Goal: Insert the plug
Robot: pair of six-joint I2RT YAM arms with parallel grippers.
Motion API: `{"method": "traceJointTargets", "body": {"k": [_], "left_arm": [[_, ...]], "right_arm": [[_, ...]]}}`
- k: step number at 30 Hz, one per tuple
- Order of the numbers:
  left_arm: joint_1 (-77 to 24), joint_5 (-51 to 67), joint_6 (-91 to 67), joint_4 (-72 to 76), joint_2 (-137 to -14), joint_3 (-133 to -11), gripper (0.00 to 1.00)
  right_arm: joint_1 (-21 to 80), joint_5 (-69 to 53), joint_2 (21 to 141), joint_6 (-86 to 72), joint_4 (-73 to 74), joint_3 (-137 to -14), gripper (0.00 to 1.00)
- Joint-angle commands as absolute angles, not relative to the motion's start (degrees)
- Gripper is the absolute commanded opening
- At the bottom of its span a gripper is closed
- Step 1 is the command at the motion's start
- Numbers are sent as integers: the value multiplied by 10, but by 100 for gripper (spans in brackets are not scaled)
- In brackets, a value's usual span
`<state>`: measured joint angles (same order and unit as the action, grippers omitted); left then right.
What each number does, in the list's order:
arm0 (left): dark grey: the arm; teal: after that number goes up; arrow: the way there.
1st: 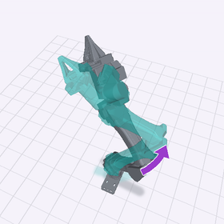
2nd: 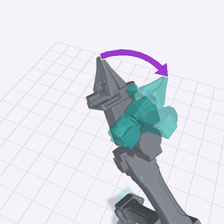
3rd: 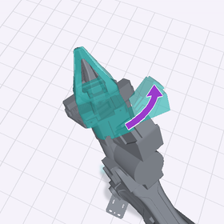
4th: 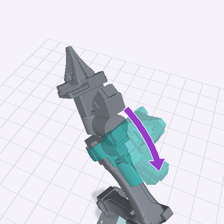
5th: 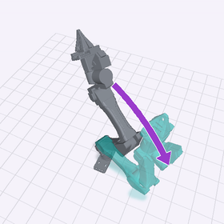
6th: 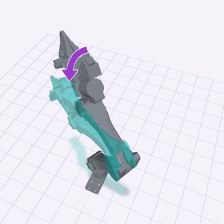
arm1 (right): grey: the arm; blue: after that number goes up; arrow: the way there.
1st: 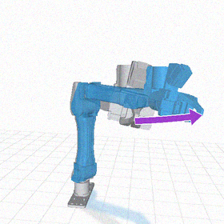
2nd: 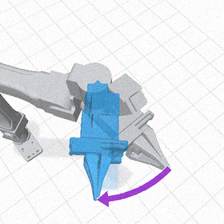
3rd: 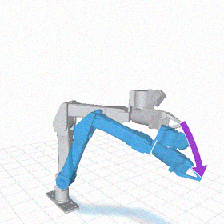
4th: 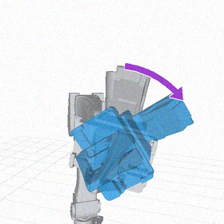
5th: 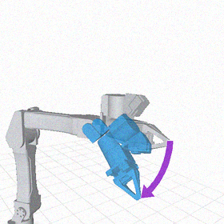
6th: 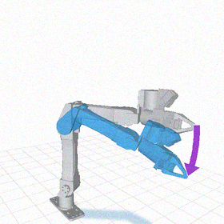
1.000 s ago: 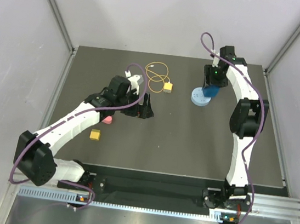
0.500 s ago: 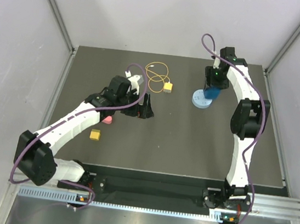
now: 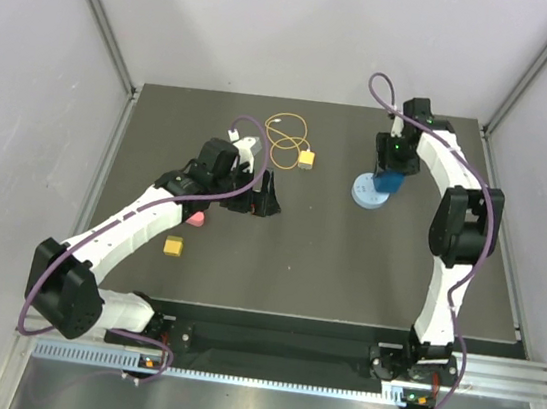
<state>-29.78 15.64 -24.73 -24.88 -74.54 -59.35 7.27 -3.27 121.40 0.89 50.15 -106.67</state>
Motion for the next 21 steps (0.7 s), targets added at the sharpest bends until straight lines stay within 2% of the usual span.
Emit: {"method": "traceJointTargets", "body": {"k": [1,6,21], "left_arm": [[-297,165,-245,-235,-740,-600,98],[-296,166,-245,-234,-740,-600,98],[-296,165,-246,-234,-743,-602,98]], "right_arm": [[76,-30,1185,5,477,-1006,0],[78,-41,1154,-15,406,-916,0],[110,-4,1176,-30,384,-851,0]]}}
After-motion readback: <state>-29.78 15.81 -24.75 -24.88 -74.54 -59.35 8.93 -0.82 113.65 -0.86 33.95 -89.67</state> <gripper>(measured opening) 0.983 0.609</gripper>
